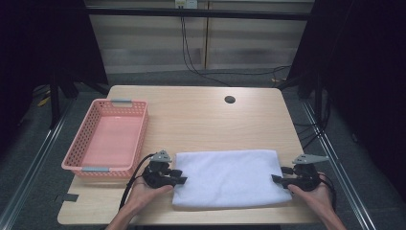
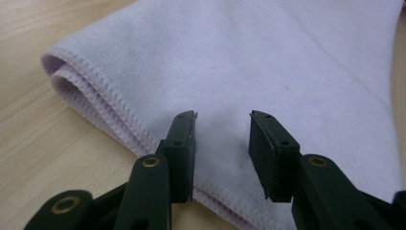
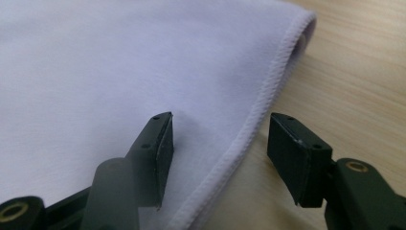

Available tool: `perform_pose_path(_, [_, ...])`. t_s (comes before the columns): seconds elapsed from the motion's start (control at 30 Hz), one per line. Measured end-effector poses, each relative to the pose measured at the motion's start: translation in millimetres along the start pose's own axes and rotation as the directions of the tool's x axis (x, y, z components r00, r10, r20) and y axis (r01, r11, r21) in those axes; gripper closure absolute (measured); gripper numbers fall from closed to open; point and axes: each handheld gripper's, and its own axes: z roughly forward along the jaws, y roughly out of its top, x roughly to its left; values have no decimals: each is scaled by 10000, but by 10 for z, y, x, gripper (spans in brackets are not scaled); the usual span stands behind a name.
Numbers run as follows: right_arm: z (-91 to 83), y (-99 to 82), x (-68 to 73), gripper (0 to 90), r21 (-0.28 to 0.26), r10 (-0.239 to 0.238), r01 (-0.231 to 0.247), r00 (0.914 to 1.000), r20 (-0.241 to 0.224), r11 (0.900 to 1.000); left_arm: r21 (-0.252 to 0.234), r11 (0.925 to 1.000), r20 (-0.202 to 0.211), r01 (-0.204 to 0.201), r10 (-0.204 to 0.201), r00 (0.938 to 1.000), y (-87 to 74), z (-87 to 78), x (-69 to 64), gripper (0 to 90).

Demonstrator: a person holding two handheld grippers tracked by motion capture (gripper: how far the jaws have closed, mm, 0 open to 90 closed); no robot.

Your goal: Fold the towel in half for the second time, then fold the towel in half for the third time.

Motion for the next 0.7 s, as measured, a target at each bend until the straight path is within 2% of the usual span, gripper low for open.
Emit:
perform_pose_path(0.07, [40,18,-27,501,8,-77,77,9998,-204,10000,-130,9999,63,7,-6,10000,28,40,39,618])
perform_pose_path(0.2, [49,39,-92,609,-137,243,-243,9997,21,9996,-318,9994,7,-102,102,9999,94,124,87,599])
perform_pose_path(0.33, [10,24,-157,661,-195,337,-331,9990,282,9993,-510,9985,-28,-213,212,9998,158,205,115,581])
perform_pose_path(0.4, [-27,2,-156,643,-277,288,-281,9993,228,9992,-494,9987,154,-77,85,9998,168,201,117,540])
perform_pose_path(0.43, [-56,-12,-147,603,-331,297,-288,9992,263,9990,-465,9989,123,-72,78,9999,170,183,107,514])
perform_pose_path(0.53, [-181,-46,-120,513,-897,400,-390,9992,89,9952,-657,9978,-358,-8,-15,9994,180,103,78,437])
perform_pose_path(0.63, [-305,-78,-24,503,-1108,153,-105,9990,430,9938,-807,9966,-522,139,-181,9985,179,34,109,404])
perform_pose_path(0.7, [-324,-117,33,475,-1202,37,-35,10000,16,9927,-885,9957,-549,257,-307,9980,179,14,134,393])
